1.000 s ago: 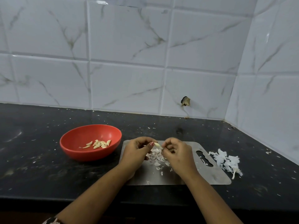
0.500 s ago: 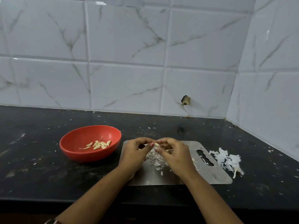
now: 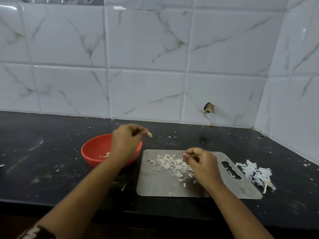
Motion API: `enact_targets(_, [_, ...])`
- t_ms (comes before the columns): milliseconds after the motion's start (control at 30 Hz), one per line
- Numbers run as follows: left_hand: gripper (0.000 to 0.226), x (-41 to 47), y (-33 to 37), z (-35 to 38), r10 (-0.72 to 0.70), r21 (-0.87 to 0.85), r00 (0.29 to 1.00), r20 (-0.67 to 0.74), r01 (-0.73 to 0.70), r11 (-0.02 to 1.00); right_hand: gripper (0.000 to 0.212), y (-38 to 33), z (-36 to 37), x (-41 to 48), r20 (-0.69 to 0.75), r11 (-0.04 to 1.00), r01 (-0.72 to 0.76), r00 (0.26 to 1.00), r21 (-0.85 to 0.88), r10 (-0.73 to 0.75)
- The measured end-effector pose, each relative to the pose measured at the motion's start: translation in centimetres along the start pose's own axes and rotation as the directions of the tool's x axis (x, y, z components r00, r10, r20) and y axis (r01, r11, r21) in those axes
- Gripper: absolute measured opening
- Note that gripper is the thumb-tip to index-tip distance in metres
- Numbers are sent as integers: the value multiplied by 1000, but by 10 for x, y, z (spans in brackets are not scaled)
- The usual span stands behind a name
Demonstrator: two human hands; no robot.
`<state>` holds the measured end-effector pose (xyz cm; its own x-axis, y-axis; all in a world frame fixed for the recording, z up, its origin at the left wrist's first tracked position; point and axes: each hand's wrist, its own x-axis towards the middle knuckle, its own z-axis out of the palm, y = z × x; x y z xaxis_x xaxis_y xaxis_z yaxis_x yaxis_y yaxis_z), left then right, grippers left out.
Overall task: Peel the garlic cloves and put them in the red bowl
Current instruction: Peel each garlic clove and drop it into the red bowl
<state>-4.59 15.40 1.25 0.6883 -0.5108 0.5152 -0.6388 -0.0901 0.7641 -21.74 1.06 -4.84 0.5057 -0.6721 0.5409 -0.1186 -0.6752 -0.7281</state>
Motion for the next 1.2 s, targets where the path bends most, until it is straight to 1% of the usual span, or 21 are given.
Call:
enact_targets(67, [18,21,-15,-30,-116,146,993,17,112,983,10,-1,2,-1,22,998,42,999,-54,-40])
enact_targets(133, [18,36,-33,-49,-199,291,979,34,180,940,10,-2,3,-2,22,994,80,997,-79,-79])
enact_targets(167, [17,41,-41,-56,-230,337,972,41,204,919,12,-4,4,-1,22,993,88,996,-79,-86])
enact_targets(300, [10,54,-65,-55,-329,479,935,129,232,846,22,-1,3,-3,24,986,108,994,-129,-106])
enact_targets(433, [12,63,-72,-45,-377,539,909,176,232,810,27,3,-5,-1,34,969,122,993,-214,-117])
enact_targets(467, [12,64,-71,-43,-358,555,917,177,208,805,29,3,-9,0,22,969,112,994,-221,-110])
enact_targets(533, [14,66,-60,-37,-251,581,958,136,127,804,33,5,-22,4,-10,971,70,997,-228,-74])
enact_targets(600, [20,62,-40,-26,-118,528,987,112,41,848,32,8,-38,6,-40,972,8,999,-234,-18])
enact_targets(667, [24,52,-14,-8,19,431,989,148,-81,899,28,13,-56,5,-41,967,-66,998,-246,57])
enact_targets(733, [22,35,16,14,147,329,954,262,-232,916,24,16,-69,1,29,947,-115,991,-299,130])
enact_targets(800, [19,12,38,37,224,249,881,418,-348,904,21,18,-75,-4,140,913,-90,978,-398,157])
enact_targets(867, [17,-8,48,60,235,240,795,559,-426,872,24,17,-78,-9,222,861,-42,959,-507,178])
enact_targets(933, [18,-21,45,80,203,265,747,633,-455,850,27,16,-78,-13,266,811,-9,942,-585,203])
enact_targets(1000, [21,-28,38,94,178,281,735,655,-455,845,25,17,-75,-15,265,785,3,942,-619,206])
enact_targets(1100, [23,-34,29,109,143,297,744,653,-425,855,25,19,-70,-15,219,790,-10,959,-613,182])
enact_targets(1200, [22,-33,23,121,164,304,761,627,-433,848,26,19,-64,-13,184,763,4,971,-647,151])
